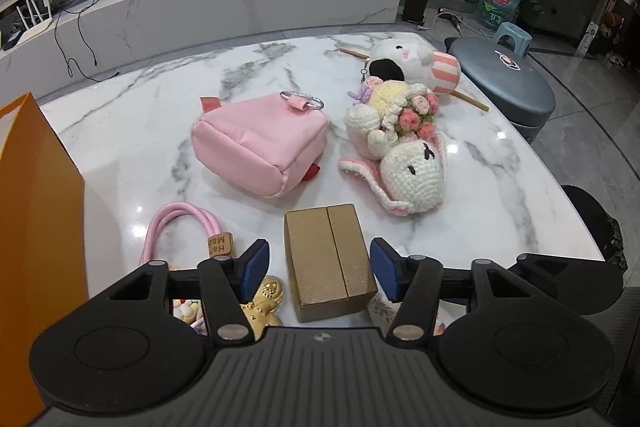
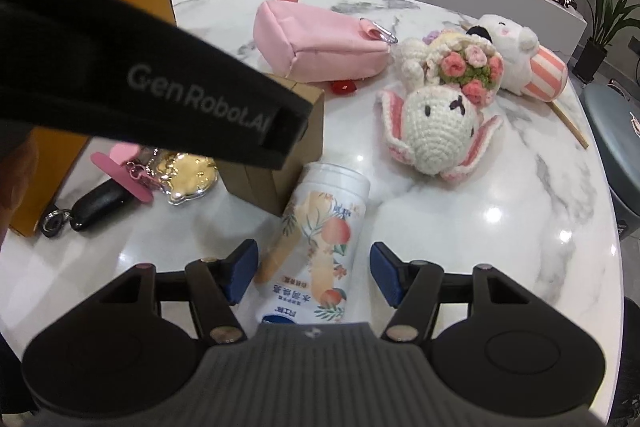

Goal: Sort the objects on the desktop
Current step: 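Grasp brown cardboard box with left tool while right tool grasps white peach-print can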

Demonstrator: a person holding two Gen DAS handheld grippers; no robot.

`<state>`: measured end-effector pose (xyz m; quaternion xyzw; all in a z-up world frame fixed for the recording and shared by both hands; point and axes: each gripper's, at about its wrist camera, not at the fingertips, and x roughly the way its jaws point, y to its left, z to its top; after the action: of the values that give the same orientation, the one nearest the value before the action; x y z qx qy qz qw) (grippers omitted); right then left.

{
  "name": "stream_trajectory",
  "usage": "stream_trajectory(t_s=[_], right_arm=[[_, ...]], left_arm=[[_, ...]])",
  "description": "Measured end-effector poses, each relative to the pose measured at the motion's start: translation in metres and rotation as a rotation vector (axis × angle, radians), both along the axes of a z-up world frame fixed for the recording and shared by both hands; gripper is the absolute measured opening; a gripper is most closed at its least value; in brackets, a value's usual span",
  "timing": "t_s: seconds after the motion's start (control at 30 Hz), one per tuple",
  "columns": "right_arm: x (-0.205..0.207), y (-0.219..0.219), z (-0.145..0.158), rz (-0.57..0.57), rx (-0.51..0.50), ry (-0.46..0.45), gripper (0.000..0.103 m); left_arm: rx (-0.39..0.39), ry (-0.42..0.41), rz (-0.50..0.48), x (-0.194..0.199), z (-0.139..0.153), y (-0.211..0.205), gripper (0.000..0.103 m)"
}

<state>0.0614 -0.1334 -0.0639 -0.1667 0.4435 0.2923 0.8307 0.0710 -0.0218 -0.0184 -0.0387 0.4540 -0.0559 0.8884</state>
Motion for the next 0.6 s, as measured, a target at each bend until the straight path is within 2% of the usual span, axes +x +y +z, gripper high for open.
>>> stream_trajectory(t_s=[0.37, 0.47, 0.6], right_arm=[[-0.004, -0.003, -0.004, 0.019, -0.013, -0.006, 0.063], [-0.004, -0.004, -0.001, 0.056, -0.016, 0.001, 0.053], [-0.005, -0.011, 0.002, 0.074, -0.02, 0.018, 0.053]], left_arm=[[0.019, 0.017, -0.003, 0.004, -0.01, -0.002, 0.067], [0.023, 0.03, -0.008, 0.004, -0.013, -0.001, 0.067], [0.017, 0.032, -0.031, 0.001, -0.014, 0.001, 0.065]])
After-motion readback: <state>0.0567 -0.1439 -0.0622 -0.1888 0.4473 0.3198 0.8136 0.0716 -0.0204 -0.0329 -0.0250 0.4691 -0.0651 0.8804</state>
